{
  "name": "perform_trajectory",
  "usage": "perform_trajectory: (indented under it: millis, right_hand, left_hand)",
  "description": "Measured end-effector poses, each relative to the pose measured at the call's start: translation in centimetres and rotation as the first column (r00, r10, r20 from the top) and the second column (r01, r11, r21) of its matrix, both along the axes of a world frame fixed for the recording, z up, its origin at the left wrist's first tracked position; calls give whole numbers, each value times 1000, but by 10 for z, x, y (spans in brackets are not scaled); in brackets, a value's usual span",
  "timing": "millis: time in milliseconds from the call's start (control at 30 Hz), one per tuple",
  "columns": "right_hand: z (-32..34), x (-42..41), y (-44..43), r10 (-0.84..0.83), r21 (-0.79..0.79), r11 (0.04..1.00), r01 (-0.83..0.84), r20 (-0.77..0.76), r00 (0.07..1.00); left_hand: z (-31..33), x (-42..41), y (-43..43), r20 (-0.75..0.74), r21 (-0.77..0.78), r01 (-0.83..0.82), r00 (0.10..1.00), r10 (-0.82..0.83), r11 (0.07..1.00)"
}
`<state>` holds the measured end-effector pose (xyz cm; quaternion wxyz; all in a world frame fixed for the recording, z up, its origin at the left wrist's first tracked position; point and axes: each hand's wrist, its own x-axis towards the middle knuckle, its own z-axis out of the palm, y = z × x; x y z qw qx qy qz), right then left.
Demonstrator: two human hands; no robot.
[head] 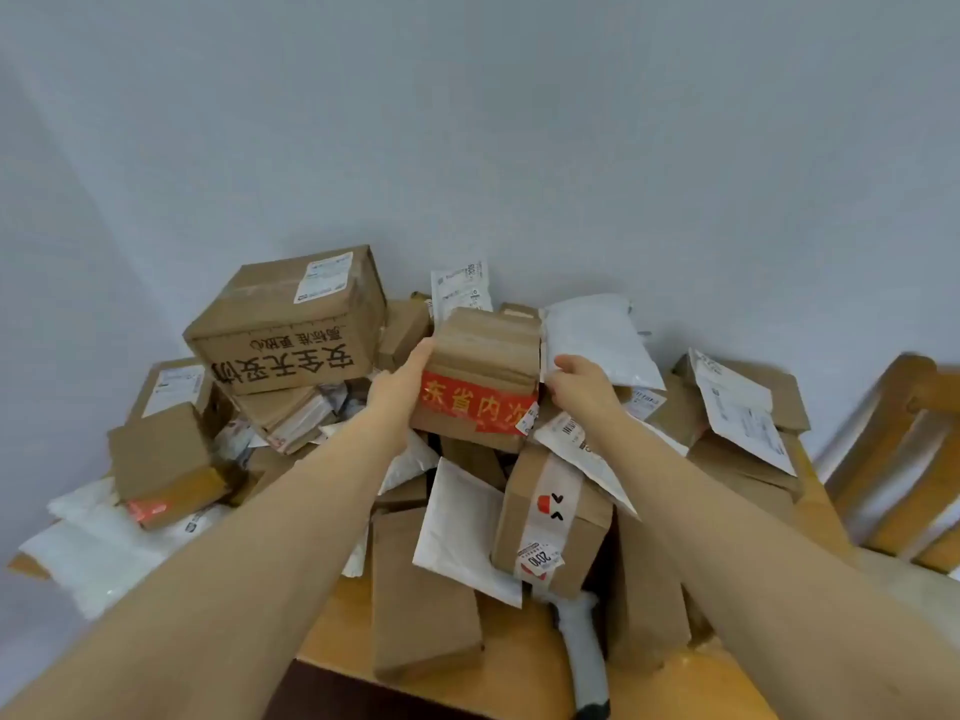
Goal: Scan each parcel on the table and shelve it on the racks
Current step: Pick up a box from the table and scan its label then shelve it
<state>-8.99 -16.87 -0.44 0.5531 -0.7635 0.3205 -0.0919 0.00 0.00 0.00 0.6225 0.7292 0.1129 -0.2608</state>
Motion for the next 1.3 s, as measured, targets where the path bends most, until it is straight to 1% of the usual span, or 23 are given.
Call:
perform_trajectory:
  millis: [67,133,200,267,400,533,600,667,700,767,833,900,933,967,1000,1033,1067,1100,1167,1200,1267,1300]
  right_hand:
    - [-2,7,-4,12,23,1000,-13,15,1000]
    - [-3,10,-4,43,40,998,-44,19,999]
    - [-4,12,-2,65,43,997,-65,17,998]
    - [-2,12,1,62,36,997,-63,34,998]
    - [5,6,10,34,26,999,-36,81,996]
    - [19,-4,28,-35,79,997,18,224,974]
    - [25,-9,36,-69,143,989,32,263,962]
    - [33,-12,46,-78,312,950,0,237,969]
    - [37,-13,53,-60,400,916,-30,210,976]
    - [40,-16,68,19,505,855,-117,194,981]
    - [42,-20,87,54,559,810,-180,236,970]
    - [42,-26,109,45,577,786,-220,302,952]
    - [42,-29,120,31,566,792,-230,338,940]
    - [41,-32,132,22,524,821,-225,366,930]
    - [40,-34,143,22,441,876,-197,372,928]
    - [38,-35,154,35,325,932,-161,359,933]
    - [36,-36,164,48,200,972,-121,337,940]
    - [34,-37,175,63,81,992,-93,319,946]
    - [33,-41,200,90,-149,988,-47,297,951]
    - [33,-43,213,96,-249,968,-21,290,952]
    - [30,-47,237,106,-394,919,19,294,950]
    - [29,-50,247,114,-438,898,31,301,947]
  left_hand:
    - [-3,9,-11,-54,-4,-30,998,30,1000]
    - [-7,15,-20,-143,-23,-36,989,32,999]
    - [-6,14,-25,-174,-23,-24,985,20,999]
    - [-4,12,-26,-171,-37,-26,985,20,999]
    - [1,7,-20,-122,-124,-4,992,-12,992]
    - [11,-3,3,-35,-210,-25,999,18,977]
    - [13,-6,22,12,-234,-43,999,48,971]
    - [15,-13,45,51,-277,-24,998,40,961]
    - [16,-18,57,69,-306,-8,997,30,952]
    - [17,-29,81,97,-378,19,995,19,925]
    - [14,-38,104,98,-453,31,995,15,891]
    - [11,-45,127,86,-495,36,996,8,868]
    - [12,-49,138,95,-477,36,995,11,878]
    - [12,-51,147,114,-443,31,993,21,896]
    - [12,-53,156,156,-392,36,987,28,919]
    - [11,-54,164,202,-352,30,978,45,936]
    - [14,-59,171,255,-316,5,964,80,949]
    - [17,-64,177,325,-290,-20,938,118,957]
    - [24,-78,184,453,-278,-32,877,161,960]
    - [27,-85,185,486,-294,-13,859,162,956]
    - [33,-99,187,501,-359,55,854,142,932]
    - [35,-105,187,499,-393,89,856,131,915]
